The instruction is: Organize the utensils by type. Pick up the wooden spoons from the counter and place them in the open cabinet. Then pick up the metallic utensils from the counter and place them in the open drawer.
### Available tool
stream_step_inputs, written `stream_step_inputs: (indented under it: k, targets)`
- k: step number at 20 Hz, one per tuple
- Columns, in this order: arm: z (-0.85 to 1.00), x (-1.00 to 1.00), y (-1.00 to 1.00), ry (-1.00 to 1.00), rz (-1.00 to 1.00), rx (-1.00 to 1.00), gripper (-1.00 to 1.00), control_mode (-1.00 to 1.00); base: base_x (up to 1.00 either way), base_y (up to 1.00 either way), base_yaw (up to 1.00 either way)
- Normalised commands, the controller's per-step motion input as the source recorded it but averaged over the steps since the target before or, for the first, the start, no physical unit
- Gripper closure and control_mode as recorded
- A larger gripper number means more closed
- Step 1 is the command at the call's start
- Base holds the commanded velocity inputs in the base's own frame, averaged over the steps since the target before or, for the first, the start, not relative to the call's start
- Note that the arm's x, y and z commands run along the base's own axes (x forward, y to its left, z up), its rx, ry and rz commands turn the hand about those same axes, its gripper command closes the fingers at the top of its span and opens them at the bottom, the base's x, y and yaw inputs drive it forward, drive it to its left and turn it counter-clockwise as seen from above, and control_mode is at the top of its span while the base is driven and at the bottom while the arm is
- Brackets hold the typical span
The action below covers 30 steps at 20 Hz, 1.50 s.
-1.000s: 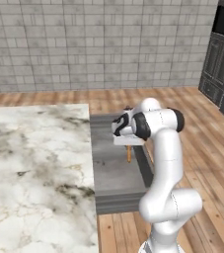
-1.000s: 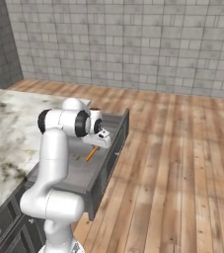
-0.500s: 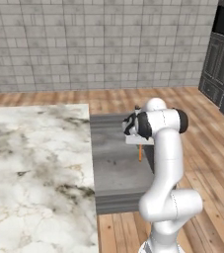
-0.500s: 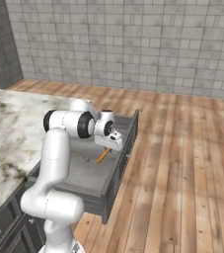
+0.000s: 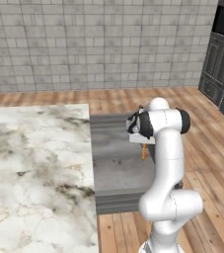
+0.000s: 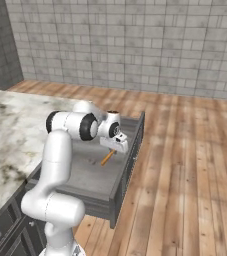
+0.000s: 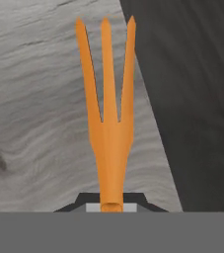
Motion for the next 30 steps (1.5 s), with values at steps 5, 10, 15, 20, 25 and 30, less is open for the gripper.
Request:
stream_step_inputs:
  k: [5,10,15,20,25,30]
  targets:
    - [-0.02,-0.11,0.59,-0.05,-0.04,0.0,1.0,-1.0,0.0,0.0,0.0]
    - [-0.32,-0.04,0.51,0.0,-0.03,0.0,1.0,-1.0,0.0,0.0,0.0]
    - [-0.58,-0.05,0.06,0.0,-0.01,0.0,1.0,-1.0,0.0,0.0,0.0]
    - [-0.34,0.0,0.0,0.0,-0.01,0.0,-1.0,-1.0,0.0,0.0,0.0]
    - [0.04,0.03,0.03,0.0,0.0,0.01,-1.0,-1.0,0.0,0.0,0.0]
    - [0.74,0.02,0.1,0.0,0.04,0.0,-1.0,-1.0,0.0,0.0,0.0]
